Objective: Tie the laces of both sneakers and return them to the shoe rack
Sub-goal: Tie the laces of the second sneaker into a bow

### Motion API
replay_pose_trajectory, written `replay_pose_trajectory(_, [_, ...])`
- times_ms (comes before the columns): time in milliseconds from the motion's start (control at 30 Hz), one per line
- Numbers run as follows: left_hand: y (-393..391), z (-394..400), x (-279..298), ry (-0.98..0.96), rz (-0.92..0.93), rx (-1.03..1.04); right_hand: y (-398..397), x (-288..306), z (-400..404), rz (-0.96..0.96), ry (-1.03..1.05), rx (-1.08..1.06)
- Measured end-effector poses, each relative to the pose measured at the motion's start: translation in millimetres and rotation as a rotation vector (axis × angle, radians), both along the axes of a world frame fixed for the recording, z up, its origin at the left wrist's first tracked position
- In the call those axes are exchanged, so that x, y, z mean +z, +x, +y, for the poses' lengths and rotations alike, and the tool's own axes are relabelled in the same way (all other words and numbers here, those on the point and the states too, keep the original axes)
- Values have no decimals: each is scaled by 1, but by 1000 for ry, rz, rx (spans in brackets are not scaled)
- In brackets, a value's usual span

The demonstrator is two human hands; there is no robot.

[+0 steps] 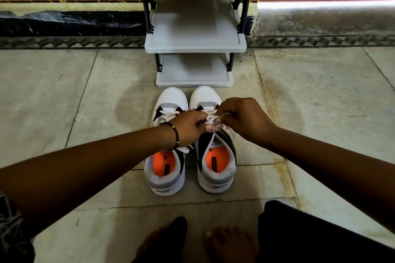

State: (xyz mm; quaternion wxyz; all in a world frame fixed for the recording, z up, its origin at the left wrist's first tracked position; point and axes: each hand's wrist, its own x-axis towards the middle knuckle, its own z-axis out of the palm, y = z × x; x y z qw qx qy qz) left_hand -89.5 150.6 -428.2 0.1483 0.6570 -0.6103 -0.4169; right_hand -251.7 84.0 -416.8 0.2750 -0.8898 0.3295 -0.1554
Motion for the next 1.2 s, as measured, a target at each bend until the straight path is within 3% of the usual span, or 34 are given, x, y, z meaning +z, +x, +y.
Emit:
replay_pose_trajectory(167, [-4, -1, 12, 118, 182, 134, -5, 3, 2, 161, -320, 238])
replay_pose_trajectory(267, [-3, 1, 8, 48, 168, 87, -7, 5, 0, 253, -427, 322])
replay_pose_trajectory(400, [-1, 0, 1, -87, 125, 83, -1, 9, -1, 298, -298, 295])
replay_pose_trajectory(567, [-3, 1, 7, -230, -16, 47, 5, 9, 1, 190, 12, 76])
replay_pose_trajectory(700, [-7, 4, 5, -275, -59, 55, 8, 4, 8, 167, 84, -77])
replay_pose_trajectory(900, [-6, -1, -1, -99, 229, 317, 11, 1, 15, 155, 2, -130])
replay_pose_trajectory(1067, [-2, -10, 2, 114, 182, 174, 13, 4, 20, 122, -42, -125])
replay_pose_trajectory(1200, [3, -11, 5, 77, 188, 153, 12, 5, 17, 164, -24, -91])
